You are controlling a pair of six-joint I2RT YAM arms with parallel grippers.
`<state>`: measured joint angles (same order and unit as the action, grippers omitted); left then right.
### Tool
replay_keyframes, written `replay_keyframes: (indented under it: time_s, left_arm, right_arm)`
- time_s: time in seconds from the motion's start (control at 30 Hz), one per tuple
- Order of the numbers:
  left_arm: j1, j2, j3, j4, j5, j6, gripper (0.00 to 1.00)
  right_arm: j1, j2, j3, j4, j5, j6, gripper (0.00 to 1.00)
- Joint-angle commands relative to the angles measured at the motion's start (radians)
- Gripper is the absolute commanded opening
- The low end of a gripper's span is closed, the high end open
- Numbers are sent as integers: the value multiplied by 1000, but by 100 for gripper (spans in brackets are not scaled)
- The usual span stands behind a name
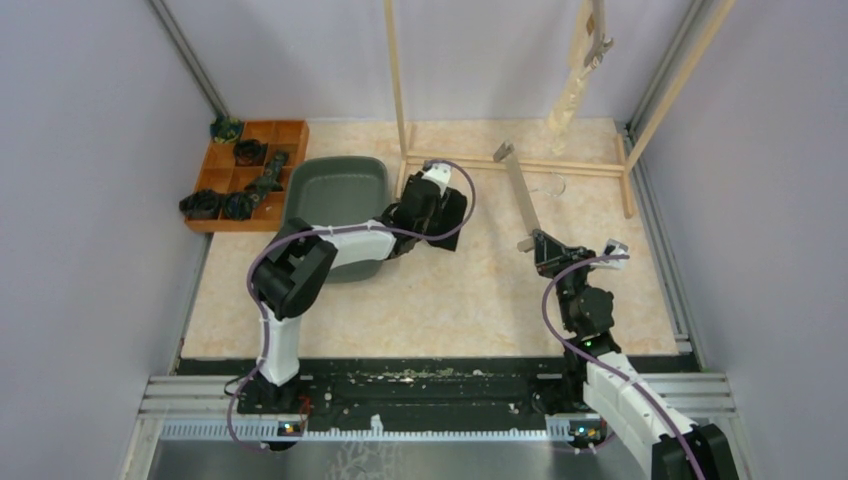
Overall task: Clip the underwear to the hanger
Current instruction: Clamp the underwear onto the hanger.
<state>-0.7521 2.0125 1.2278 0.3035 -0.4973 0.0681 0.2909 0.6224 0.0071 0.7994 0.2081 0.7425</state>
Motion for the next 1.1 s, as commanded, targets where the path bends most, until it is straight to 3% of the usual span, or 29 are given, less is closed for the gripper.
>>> replay_keyframes:
  time_s: [0.0,0.03,0.1,0.23,0.47,0.73,1.07]
  left_arm:
    - [20,-30,3,66,-71,28,78]
    - [19,-53,-22,93,-59,28,91]
    - [20,-109,-84,150,-25,39,99]
    - [19,-234,-181,216,85,103,99]
    - [19,-422,-390,320,415,229,88]
    - [34,-378,-254,-9,771,360,88]
    - [36,-308,-127,-267,884,534,90]
  right_arm:
    - [-4,-3,-34,84,5,-5,0]
    - [-4,-1,-35,87,5,-6,0]
    - [-4,3,-35,90,5,-8,0]
    - [-4,6,-36,92,4,-6,0]
    - [-5,23,-42,116,1,1,0]
    - [-4,4,-47,116,-17,18,0]
    - [-5,-58,-50,71,-15,21,0]
